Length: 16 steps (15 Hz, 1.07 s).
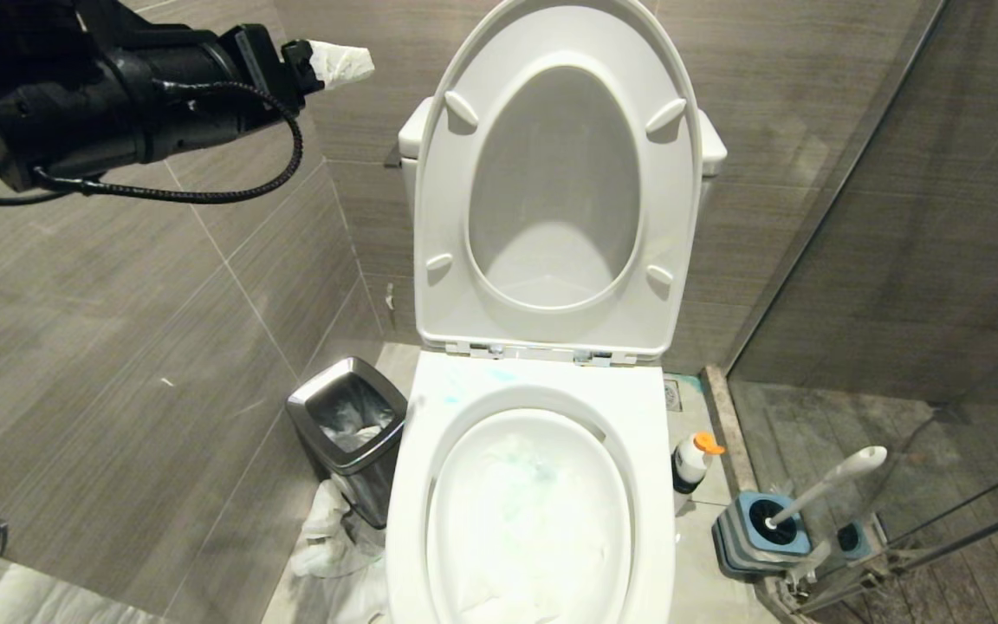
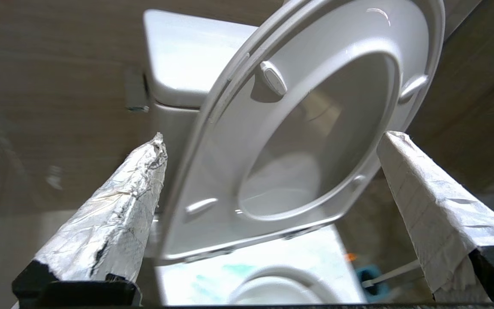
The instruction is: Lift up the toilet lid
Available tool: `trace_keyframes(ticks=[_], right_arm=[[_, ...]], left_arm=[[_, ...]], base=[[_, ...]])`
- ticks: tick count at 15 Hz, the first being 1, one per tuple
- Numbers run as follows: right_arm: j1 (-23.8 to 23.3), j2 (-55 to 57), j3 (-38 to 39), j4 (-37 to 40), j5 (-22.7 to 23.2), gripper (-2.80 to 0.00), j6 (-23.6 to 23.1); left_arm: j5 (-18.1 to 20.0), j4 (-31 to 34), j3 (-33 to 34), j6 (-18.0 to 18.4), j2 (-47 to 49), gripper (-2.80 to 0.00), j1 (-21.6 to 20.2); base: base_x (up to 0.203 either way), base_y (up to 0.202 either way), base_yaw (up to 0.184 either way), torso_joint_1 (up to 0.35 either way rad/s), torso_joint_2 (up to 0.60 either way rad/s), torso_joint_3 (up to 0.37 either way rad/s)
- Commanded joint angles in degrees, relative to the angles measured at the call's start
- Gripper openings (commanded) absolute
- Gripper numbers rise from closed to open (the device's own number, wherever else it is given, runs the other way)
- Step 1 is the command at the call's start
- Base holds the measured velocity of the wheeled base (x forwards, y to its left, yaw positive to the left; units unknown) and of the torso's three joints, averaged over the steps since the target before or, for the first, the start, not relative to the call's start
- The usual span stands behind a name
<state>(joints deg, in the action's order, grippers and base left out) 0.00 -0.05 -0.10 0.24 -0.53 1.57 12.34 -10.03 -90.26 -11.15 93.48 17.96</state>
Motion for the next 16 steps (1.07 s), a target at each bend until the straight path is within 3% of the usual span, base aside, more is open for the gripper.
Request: trace_keyframes(ticks=[1,6,13,14,16], right_arm=[[0.05,0.05,0.01,0.02,0.0,-2.8,0.06],[0.08,0.05,0.01,0.02,0.0,-2.8,0.01],[0.0,0.05,0.01,-0.06,0.0,-2.8,0.01],[0.0,0.05,0.01,0.01,0.0,-2.8,0.01],[0.0,0.05,0.01,0.02,0.0,-2.8,0.01]], left_arm=[[-3.91,2.67,-0.32,7.53,-4.97,0.0,2.35],[-6.6,3.62,-0.18,12.06,-9.05,0.0,3.4],[-7.84,3.8,2.63,13.09,-15.82,0.0,3.31],[-7.86,3.79,4.28,14.14,-17.5,-2.8,3.31],[-7.86,3.79,6.4,14.89,-20.33,-2.8,3.21]], base=[[0.0,0.0,0.0,0.0,0.0,0.0],[0.0,0.0,0.0,0.0,0.0,0.0],[0.0,0.0,0.0,0.0,0.0,0.0],[0.0,0.0,0.0,0.0,0.0,0.0],[0.0,0.0,0.0,0.0,0.0,0.0]])
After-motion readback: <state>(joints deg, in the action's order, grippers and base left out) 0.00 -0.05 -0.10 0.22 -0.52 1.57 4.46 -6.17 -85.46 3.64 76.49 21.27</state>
